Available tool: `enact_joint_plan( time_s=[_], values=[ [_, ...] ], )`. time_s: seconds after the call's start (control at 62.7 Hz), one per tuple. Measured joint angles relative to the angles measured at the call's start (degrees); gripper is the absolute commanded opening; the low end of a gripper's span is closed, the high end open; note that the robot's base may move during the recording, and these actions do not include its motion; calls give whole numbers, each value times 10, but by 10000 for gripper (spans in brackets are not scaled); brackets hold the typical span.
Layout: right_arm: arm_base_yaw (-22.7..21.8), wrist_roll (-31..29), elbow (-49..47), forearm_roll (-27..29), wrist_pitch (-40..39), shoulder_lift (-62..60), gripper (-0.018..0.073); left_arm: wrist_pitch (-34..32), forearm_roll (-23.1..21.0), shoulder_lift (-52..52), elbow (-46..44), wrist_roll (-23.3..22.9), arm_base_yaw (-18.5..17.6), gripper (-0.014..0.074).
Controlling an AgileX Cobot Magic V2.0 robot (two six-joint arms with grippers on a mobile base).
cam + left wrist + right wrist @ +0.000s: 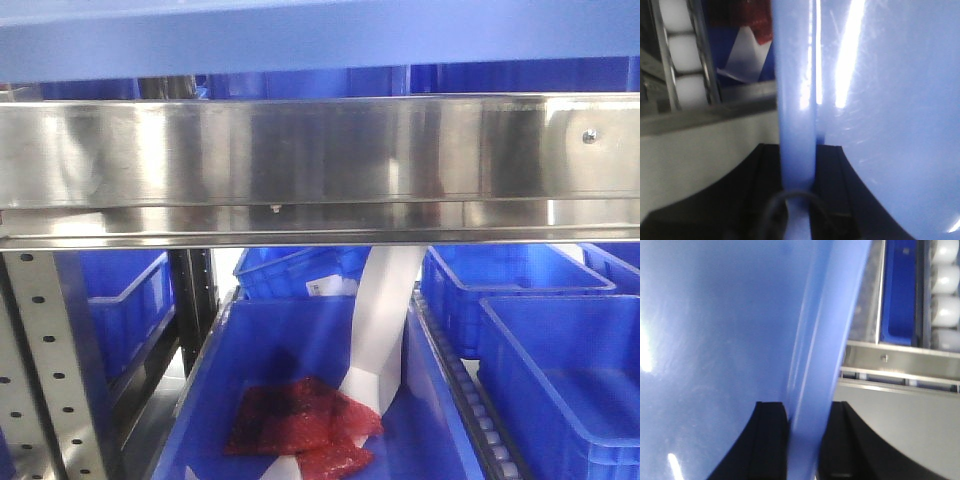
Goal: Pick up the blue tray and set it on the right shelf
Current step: 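Carry the tray with both grippers to the metal shelf rack, then lower the tray onto the upper roller shelf with both grippers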
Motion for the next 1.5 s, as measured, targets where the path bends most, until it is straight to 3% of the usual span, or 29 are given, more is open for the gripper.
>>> enact_joint_plan(
  time_s=[0.383,0.574,0.893,0.989,1.133,1.228,1.5],
  values=[
    [-6,-8,-217,-19,-11,156,56,16,15,138,-231,32,74,-48],
    [-6,-13,-299,-28,-11,267,56,16,15,202,-254,34,104,-48],
    [-7,-9,-313,-64,-22,366,64,-7,18,276,-254,32,107,-15],
    [-8,-9,-313,-66,-32,373,174,-9,20,278,-254,32,107,107],
    [-8,-14,-315,-70,-45,372,484,-18,28,280,-254,36,107,382],
    [-8,-17,-315,-71,-50,372,645,-37,26,280,-254,37,107,509],
    [-18,-18,-319,-75,-55,372,631,-59,24,280,-258,37,107,539]
  ],
)
